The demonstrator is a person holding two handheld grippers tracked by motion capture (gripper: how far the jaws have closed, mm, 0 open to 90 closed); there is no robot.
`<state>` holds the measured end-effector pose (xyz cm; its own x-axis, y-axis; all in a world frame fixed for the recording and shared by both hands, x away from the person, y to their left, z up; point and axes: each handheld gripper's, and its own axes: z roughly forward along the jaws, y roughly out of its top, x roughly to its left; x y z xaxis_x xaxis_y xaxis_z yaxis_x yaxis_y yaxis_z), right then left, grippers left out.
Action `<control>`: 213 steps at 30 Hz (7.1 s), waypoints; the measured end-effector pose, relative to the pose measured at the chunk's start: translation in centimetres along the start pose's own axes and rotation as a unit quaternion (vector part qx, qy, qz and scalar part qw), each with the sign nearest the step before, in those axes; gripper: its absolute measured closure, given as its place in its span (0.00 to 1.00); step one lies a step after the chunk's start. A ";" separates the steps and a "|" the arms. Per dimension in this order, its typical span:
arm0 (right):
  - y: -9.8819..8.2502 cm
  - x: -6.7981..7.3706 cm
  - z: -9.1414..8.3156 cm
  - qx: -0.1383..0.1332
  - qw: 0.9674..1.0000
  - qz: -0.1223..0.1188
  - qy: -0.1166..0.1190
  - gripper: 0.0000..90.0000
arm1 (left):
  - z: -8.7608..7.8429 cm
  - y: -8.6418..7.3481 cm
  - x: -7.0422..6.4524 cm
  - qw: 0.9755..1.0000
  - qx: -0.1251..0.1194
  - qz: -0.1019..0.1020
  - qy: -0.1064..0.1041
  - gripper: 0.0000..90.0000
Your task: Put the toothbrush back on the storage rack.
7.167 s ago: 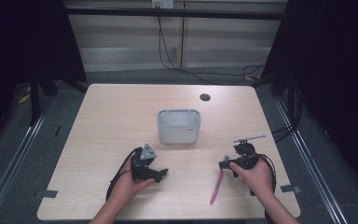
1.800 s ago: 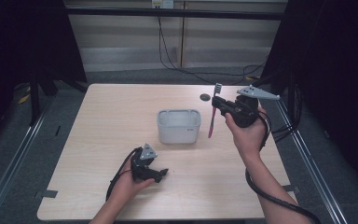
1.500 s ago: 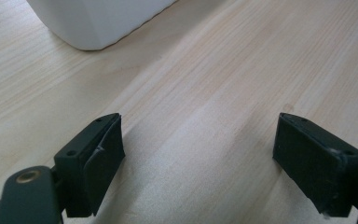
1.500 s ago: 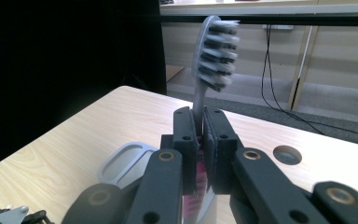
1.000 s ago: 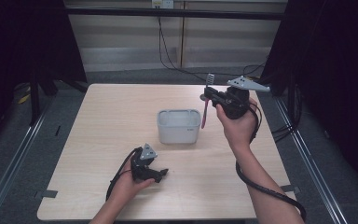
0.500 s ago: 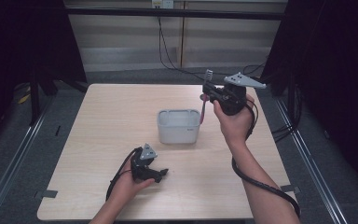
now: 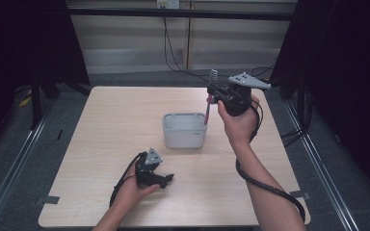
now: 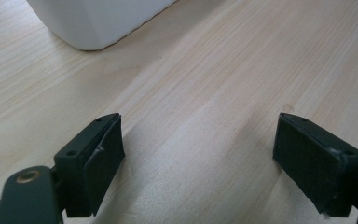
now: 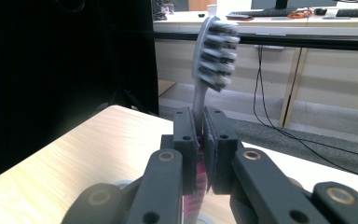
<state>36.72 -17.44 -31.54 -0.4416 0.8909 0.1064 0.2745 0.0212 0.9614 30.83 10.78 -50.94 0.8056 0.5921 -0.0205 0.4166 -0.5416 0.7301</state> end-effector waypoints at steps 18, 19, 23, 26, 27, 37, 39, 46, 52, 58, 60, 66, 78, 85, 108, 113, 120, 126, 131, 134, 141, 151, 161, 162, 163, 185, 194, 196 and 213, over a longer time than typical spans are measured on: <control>0.1 0.3 1.0 -0.005 1.000 -0.010 -0.003 0.94 | 0.0 0.0 0.0 1.000 0.000 0.000 0.000 0.17; 0.1 0.3 1.0 -0.005 1.000 -0.010 -0.003 0.94 | 0.0 0.0 0.0 1.000 0.000 0.000 0.000 0.17; 0.1 0.3 1.2 -0.005 1.000 -0.010 -0.005 0.94 | 0.0 0.0 0.0 1.000 0.000 0.000 0.000 0.17; 0.0 0.3 1.4 -0.004 1.000 -0.011 -0.006 0.94 | 0.0 0.0 0.0 1.000 0.000 0.000 0.000 0.17; -0.1 0.3 1.5 -0.004 1.000 -0.010 -0.007 0.94 | 0.0 0.0 0.0 1.000 0.000 0.000 0.000 0.17; -0.3 0.3 1.9 -0.001 1.000 -0.014 -0.009 0.94 | 0.0 0.0 0.0 1.000 0.000 0.000 0.000 0.17; -0.4 0.3 2.0 0.000 1.000 -0.013 -0.008 0.94 | 0.0 0.0 0.0 1.000 0.000 0.000 0.000 0.17; -0.7 0.2 2.3 0.000 1.000 -0.013 -0.009 0.94 | 0.0 0.0 0.0 1.000 0.000 0.000 0.000 0.17; -1.0 0.3 2.6 0.002 1.000 -0.015 -0.010 0.94 | 0.0 0.0 0.0 1.000 0.000 0.000 0.000 0.17; -1.4 0.2 2.7 0.006 1.000 -0.016 -0.010 0.94 | 0.0 0.0 0.0 1.000 0.000 0.000 0.000 0.17; -1.6 0.1 2.7 0.007 1.000 -0.015 -0.009 0.94 | 0.0 0.0 0.0 1.000 -0.001 0.000 0.000 0.17; -2.2 0.0 2.8 0.007 1.000 -0.015 -0.006 0.94 | 0.0 0.0 0.0 1.000 0.000 0.000 -0.001 0.17; -3.2 0.1 2.9 0.013 1.000 -0.014 -0.005 0.94 | 0.0 0.0 0.0 1.000 0.000 0.000 -0.001 0.17; -3.7 0.1 3.0 0.017 1.000 -0.014 -0.004 0.94 | 0.0 0.0 0.0 1.000 0.000 0.000 -0.001 0.17; -5.3 0.2 2.7 0.014 1.000 -0.017 -0.004 0.94 | 0.0 0.0 0.0 1.000 0.002 0.001 -0.002 0.17; -5.5 0.2 2.7 0.017 1.000 -0.016 -0.004 0.94 | 0.0 0.0 0.0 1.000 0.002 0.000 -0.003 0.17; -6.2 0.3 2.7 0.019 1.000 -0.018 -0.002 0.94 | 0.0 0.0 0.0 1.000 0.002 0.001 -0.001 0.17; -6.5 0.5 2.7 0.020 1.000 -0.020 0.000 0.94 | 0.0 0.0 0.0 1.000 0.001 0.001 -0.001 0.17; -6.9 0.5 2.6 0.018 1.000 -0.018 0.000 0.94 | 0.0 0.0 0.0 1.000 0.002 0.001 -0.001 0.17; -7.2 0.5 2.6 0.020 1.000 -0.020 0.002 0.94 | 0.0 0.0 0.0 1.000 0.002 0.000 -0.001 0.17; -7.6 0.5 2.5 0.024 0.999 -0.021 0.003 0.94 | 0.0 0.0 0.0 1.000 0.001 0.001 -0.001 0.17; -8.4 0.5 2.6 0.026 0.999 -0.021 0.006 0.94 | 0.0 0.0 0.0 1.000 0.001 0.000 -0.001 0.17; -8.9 0.5 2.7 0.031 0.999 -0.019 0.006 0.94 | 0.0 0.0 0.0 1.000 0.001 0.001 -0.001 0.17; -9.0 0.5 2.7 0.033 0.999 -0.018 0.006 0.94 | 0.0 0.0 0.0 1.000 0.002 0.001 -0.001 0.17; -9.0 0.5 2.7 0.034 0.999 -0.018 0.006 0.94 | 0.0 0.0 0.0 1.000 0.002 0.000 -0.001 0.17; -10.4 0.5 2.7 0.040 0.999 -0.015 0.007 0.94 | 0.0 0.0 0.0 1.000 0.002 0.001 -0.001 0.17; -10.8 0.5 2.6 0.040 0.999 -0.012 0.007 0.94 | 0.0 0.0 0.0 1.000 0.001 0.001 -0.001 0.17; -10.9 0.5 2.5 0.039 0.999 -0.012 0.006 0.94 | 0.0 0.0 0.0 1.000 0.002 0.001 -0.001 0.17; -11.7 0.7 2.4 0.039 0.999 -0.012 0.008 0.93 | 0.0 0.0 0.0 1.000 0.001 0.000 -0.001 0.17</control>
<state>35.24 -16.00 -43.32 -0.4618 0.8827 0.0873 0.3283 0.0787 0.9413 30.82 10.78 -50.95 0.8066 0.5907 -0.0209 0.4172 -0.5439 0.7281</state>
